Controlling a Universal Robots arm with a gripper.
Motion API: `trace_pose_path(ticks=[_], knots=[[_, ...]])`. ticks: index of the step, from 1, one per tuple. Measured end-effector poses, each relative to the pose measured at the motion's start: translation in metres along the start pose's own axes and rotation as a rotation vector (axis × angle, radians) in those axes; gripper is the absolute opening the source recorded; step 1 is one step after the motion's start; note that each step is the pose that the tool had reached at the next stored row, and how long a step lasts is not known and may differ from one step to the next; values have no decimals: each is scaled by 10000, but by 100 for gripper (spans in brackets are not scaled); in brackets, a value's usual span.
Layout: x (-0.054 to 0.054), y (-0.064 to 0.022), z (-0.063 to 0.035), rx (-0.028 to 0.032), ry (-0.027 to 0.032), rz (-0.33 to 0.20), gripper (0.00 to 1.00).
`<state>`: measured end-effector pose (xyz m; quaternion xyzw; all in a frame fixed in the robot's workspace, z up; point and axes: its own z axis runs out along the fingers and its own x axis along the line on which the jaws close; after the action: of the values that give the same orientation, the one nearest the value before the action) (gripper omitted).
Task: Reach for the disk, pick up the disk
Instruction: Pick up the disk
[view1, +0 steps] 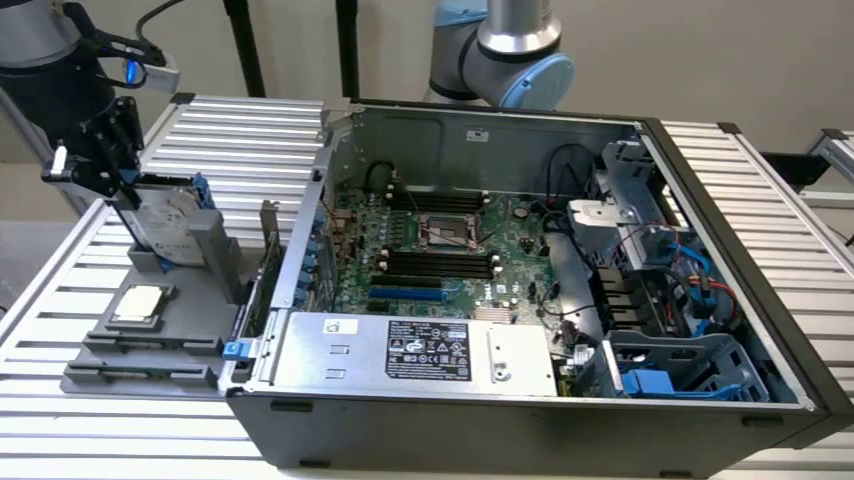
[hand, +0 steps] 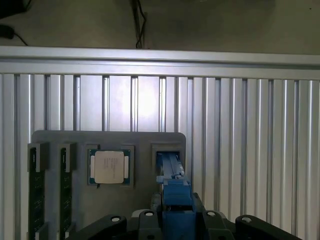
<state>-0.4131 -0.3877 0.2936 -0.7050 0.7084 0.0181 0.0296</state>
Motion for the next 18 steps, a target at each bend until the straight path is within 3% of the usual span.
trace_pose_path(ticks=[13,18], knots=[[0,0,0,5,-6,14,33],[0,0,-6,78,-8,9,33]])
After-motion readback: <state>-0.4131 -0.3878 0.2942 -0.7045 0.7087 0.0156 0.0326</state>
